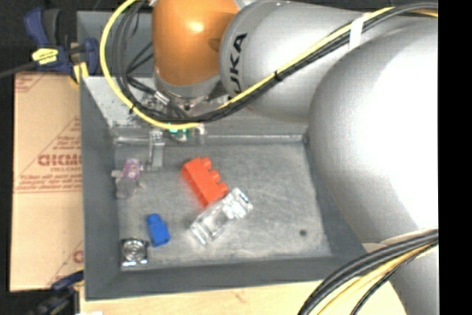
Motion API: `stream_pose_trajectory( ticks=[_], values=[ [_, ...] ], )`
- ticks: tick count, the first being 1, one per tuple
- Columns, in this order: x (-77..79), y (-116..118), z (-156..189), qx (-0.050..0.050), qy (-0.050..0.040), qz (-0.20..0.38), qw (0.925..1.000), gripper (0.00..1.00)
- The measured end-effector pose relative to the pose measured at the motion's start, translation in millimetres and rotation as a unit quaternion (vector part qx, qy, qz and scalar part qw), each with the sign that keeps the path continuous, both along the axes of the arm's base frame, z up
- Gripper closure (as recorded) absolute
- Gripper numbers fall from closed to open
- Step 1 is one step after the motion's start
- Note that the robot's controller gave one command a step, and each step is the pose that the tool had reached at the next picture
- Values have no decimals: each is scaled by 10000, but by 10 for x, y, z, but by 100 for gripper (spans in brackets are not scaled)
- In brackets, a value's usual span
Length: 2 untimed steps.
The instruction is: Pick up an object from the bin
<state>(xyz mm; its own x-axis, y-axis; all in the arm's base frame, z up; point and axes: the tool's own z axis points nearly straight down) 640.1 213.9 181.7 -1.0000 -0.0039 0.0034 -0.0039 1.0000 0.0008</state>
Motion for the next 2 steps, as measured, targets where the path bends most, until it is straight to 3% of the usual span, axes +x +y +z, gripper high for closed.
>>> stream_pose_trajectory(
  ticks=[1, 2],
  values=[
    [-294, 216, -962, -12, 6, 308, 9995, 0],
    [-263, 215, -906, 8, -34, 286, 9996, 100]
  ],
)
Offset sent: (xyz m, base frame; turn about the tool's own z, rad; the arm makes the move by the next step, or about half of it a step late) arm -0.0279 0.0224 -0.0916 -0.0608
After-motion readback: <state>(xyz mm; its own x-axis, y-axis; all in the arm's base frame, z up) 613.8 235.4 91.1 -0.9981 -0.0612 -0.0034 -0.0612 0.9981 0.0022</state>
